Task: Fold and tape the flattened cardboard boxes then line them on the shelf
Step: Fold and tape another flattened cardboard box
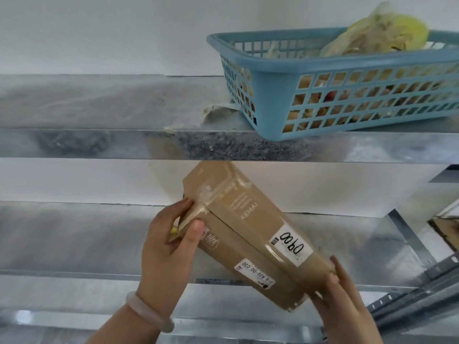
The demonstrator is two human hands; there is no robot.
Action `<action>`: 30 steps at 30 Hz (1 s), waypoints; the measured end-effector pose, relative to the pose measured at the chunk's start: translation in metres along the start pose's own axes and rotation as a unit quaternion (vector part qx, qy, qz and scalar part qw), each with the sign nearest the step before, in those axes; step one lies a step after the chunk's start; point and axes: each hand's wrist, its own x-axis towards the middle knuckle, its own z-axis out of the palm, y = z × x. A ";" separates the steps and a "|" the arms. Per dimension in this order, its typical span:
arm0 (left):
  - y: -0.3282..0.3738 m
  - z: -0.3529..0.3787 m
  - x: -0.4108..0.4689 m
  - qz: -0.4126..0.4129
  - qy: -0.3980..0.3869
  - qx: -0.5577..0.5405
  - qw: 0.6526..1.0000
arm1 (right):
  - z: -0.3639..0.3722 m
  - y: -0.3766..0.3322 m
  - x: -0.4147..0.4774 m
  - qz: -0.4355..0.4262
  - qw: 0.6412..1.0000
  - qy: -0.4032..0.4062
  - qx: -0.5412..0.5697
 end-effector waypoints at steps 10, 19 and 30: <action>-0.071 -0.007 -0.016 -0.195 -0.141 0.059 0.969 | 0.018 -0.013 0.048 -0.080 0.947 0.001 -0.311; -0.074 0.002 0.005 -0.270 -0.189 0.084 0.940 | 0.032 -0.016 0.097 -0.061 0.905 -0.016 -0.421; -0.088 0.013 0.000 -0.212 -0.317 0.196 0.904 | 0.016 0.011 0.102 -0.045 0.815 -0.045 -0.577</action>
